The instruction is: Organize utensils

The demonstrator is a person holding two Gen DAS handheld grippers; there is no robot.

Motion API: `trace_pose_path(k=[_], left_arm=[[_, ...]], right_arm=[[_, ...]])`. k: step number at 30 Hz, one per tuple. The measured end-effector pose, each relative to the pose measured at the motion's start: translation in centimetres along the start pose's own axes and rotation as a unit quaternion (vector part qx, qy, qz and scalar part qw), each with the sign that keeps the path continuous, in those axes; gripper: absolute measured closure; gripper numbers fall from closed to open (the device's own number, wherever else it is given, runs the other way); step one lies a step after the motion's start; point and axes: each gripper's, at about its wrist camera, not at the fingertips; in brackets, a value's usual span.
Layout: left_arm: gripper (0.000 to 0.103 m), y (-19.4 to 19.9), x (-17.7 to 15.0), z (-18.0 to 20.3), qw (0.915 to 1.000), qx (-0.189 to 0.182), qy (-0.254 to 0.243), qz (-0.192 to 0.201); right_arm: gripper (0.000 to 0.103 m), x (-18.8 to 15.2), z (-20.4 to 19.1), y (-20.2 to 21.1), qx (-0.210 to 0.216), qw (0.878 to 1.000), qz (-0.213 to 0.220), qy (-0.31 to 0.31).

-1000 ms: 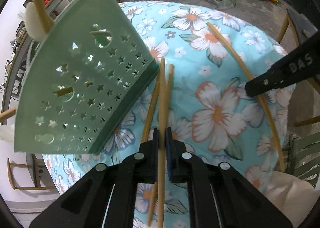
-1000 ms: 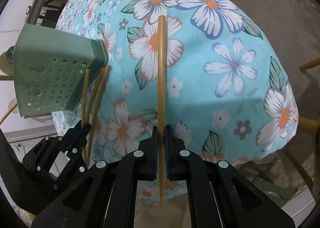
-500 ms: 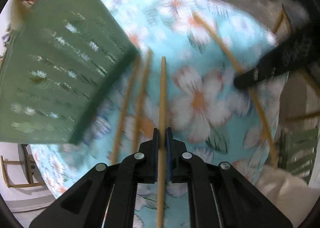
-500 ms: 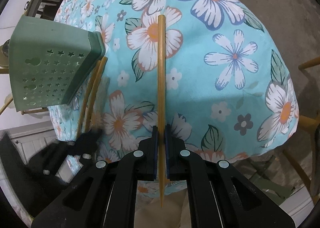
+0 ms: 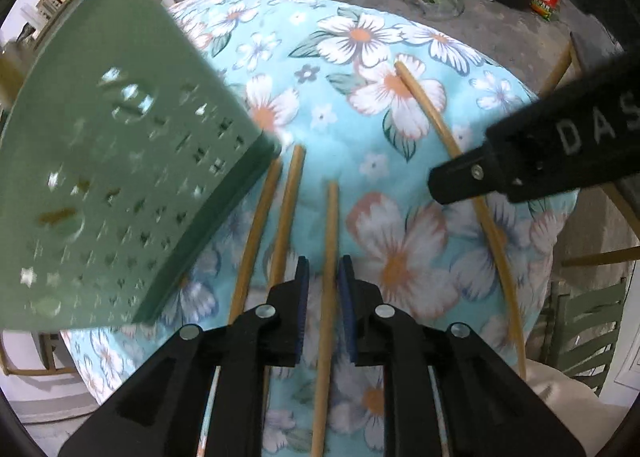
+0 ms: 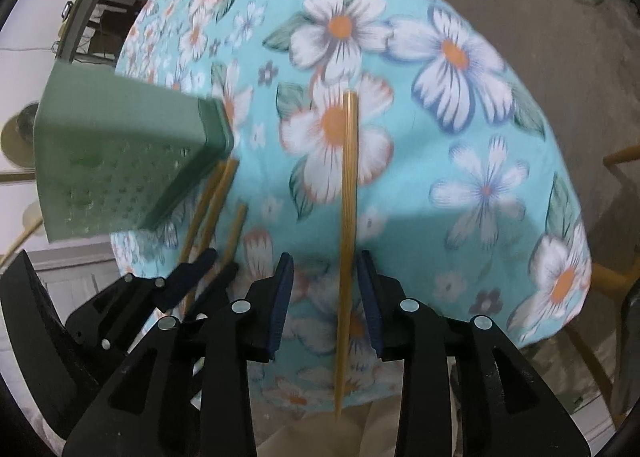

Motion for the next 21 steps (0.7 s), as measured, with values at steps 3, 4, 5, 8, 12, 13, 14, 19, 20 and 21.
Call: trace_pose_path(k=[3,4,5,8,12,13,14,19,20,21], left_arm=[[0.088,-0.6,1.2,0.2,0.9999,0.004,-0.005,0.010],[0.088,-0.7,1.5,0.1,0.9999,0.004,-0.003,0.011],[0.088,-0.9,1.9,0.1,0.9999,0.005,-0.003,0.013],[0.088,-1.3,2.7,0.0,0.9998,0.005,-0.006,0.016],[0.088,-1.4,3.0,-0.3,0.9998,-0.003,-0.007,0.019],[0.089,-1.5,3.2,-0.4,0.9998,-0.006,-0.006,0.020],[0.089,-1.6,2.6,-0.9,0.9998,-0.008,-0.004,0.020],[0.089,-2.2,3.3,-1.6,0.9997,-0.016,0.008,0.019],[0.089,-2.0,3.7,-2.6,0.9997,-0.015,0.008,0.019],[0.089,-2.1,3.9,-2.6,0.9997,-0.013,0.008,0.019]], right_arm=[[0.071,1.5,0.1,0.0,-0.003,1.000,0.009,-0.002],[0.071,1.9,0.1,-0.1,-0.005,1.000,0.011,-0.001],[0.071,2.3,0.0,-0.1,-0.006,1.000,0.014,-0.001],[0.075,3.4,0.0,-0.3,-0.006,1.000,0.021,-0.002],[0.080,4.5,-0.4,-1.1,-0.003,1.000,0.021,-0.001],[0.080,4.5,-0.1,-0.9,-0.003,1.000,0.020,0.001],[0.081,4.7,-0.3,-1.1,-0.003,1.000,0.020,0.002],[0.086,4.9,-0.4,-1.3,-0.007,1.000,0.021,0.008],[0.090,4.9,-0.3,-1.3,-0.009,1.000,0.021,0.008],[0.095,4.8,-0.2,-1.2,-0.013,1.000,0.021,0.008]])
Point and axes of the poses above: each gripper's, at about its wrist camera, not at the fingertips, and y roughly against the way its jaws point, z to its right, x to its top, and after that the axes turned 12 degrees about -x, right-handed
